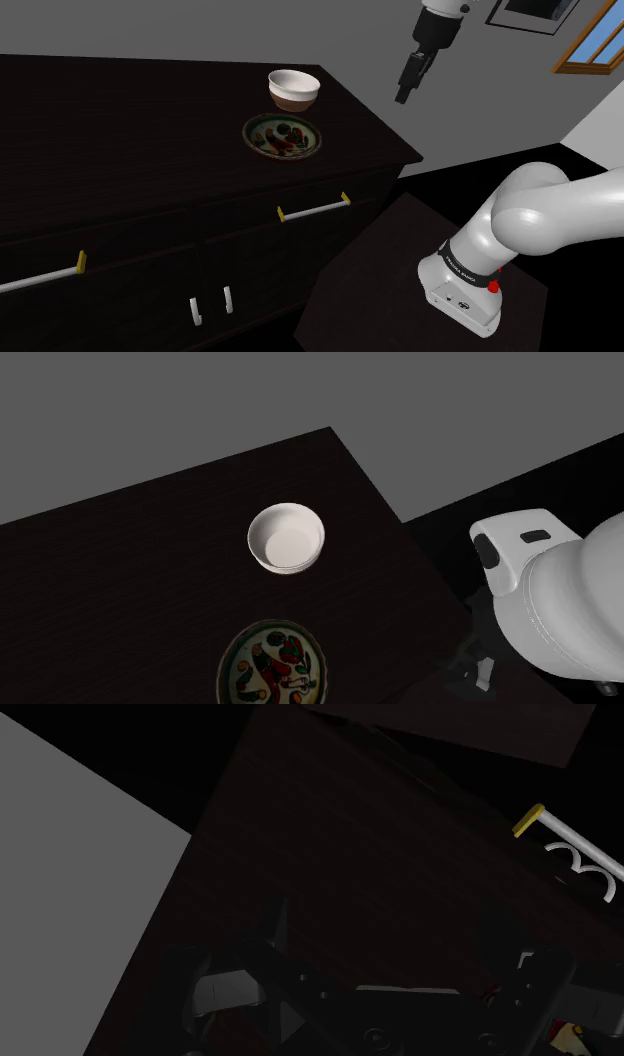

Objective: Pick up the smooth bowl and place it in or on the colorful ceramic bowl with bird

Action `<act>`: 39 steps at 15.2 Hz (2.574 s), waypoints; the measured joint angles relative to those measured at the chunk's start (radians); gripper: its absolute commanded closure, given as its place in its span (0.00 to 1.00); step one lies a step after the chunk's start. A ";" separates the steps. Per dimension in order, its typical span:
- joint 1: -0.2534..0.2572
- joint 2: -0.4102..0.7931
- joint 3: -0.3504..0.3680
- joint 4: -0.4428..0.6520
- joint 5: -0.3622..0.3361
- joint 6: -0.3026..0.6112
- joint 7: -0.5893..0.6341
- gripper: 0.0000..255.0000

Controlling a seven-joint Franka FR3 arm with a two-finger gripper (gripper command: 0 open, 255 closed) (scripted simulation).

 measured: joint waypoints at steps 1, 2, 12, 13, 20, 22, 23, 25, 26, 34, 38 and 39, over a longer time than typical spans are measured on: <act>0.000 0.000 0.000 0.000 0.000 0.000 0.000 0.00; 0.000 0.020 0.003 0.009 0.000 0.011 0.002 0.00; -0.003 0.391 0.076 0.217 -0.023 0.172 0.072 0.00; -0.003 0.430 0.083 0.242 -0.029 0.186 0.080 0.00; 0.002 0.712 0.127 0.489 -0.088 0.211 0.137 0.00; 0.007 0.786 0.134 0.561 -0.109 0.210 0.150 0.00; 0.010 0.827 0.137 0.599 -0.120 0.211 0.156 0.00; 0.023 0.920 0.144 0.697 -0.146 0.201 0.173 0.00; 0.027 0.951 0.144 0.730 -0.155 0.198 0.175 0.00; 0.027 1.013 0.139 0.722 -0.174 0.265 0.186 0.00; 0.026 1.012 0.139 0.710 -0.175 0.277 0.187 0.00; 0.026 1.012 0.139 0.709 -0.175 0.277 0.187 0.00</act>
